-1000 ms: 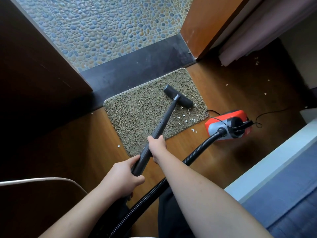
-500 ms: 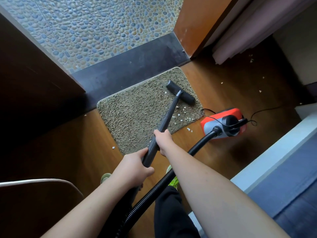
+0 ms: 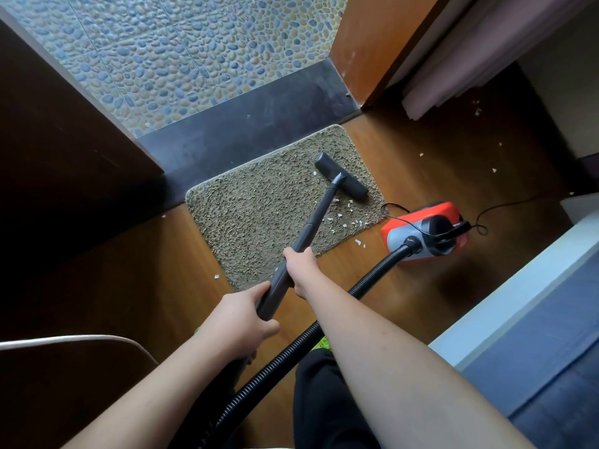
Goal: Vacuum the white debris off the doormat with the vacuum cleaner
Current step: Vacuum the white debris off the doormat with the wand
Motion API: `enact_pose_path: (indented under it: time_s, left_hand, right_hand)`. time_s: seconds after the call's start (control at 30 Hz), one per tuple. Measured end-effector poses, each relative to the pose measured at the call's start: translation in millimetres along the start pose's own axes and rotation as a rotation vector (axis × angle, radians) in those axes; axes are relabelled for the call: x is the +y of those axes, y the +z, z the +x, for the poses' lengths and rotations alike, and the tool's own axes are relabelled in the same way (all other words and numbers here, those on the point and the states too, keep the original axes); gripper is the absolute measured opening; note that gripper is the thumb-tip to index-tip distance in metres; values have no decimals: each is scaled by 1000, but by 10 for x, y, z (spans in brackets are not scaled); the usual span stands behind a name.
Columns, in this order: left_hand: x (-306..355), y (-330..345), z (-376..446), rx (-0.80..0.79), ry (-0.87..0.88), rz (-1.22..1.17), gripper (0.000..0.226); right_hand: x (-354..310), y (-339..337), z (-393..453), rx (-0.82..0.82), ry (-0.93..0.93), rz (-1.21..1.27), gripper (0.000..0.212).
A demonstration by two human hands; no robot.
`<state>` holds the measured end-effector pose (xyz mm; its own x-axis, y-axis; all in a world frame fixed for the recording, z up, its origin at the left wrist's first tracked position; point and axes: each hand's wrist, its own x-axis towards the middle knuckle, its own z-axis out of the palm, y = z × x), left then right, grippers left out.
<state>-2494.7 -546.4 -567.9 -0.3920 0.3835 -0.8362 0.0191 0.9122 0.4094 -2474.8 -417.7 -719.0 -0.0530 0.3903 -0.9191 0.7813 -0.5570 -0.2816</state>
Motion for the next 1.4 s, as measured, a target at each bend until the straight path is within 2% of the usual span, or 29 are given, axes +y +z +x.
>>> enact_pose_path:
  time_s: [0.13, 0.3, 0.83, 1.07, 1.4]
  left_hand:
    - [-168, -47, -109, -19, -11, -63, 71]
    - [-379, -69, -189, 6, -24, -34, 77]
    - [-696, -18, -319, 15, -45, -32, 78]
    - [-699, -89, -320, 14, -62, -54, 77]
    - [-846, -144, -354, -4, -41, -67, 77]
  right_hand:
    - [56, 90, -198, -15, -12, -31, 71]
    - [141, 236, -322, -28, -14, -57, 71]
    - [355, 366, -418, -15, -7, -156, 76]
    - [333, 452, -461, -10, -1, -146, 68]
    - [414, 593, -530, 4, -12, -103, 69]
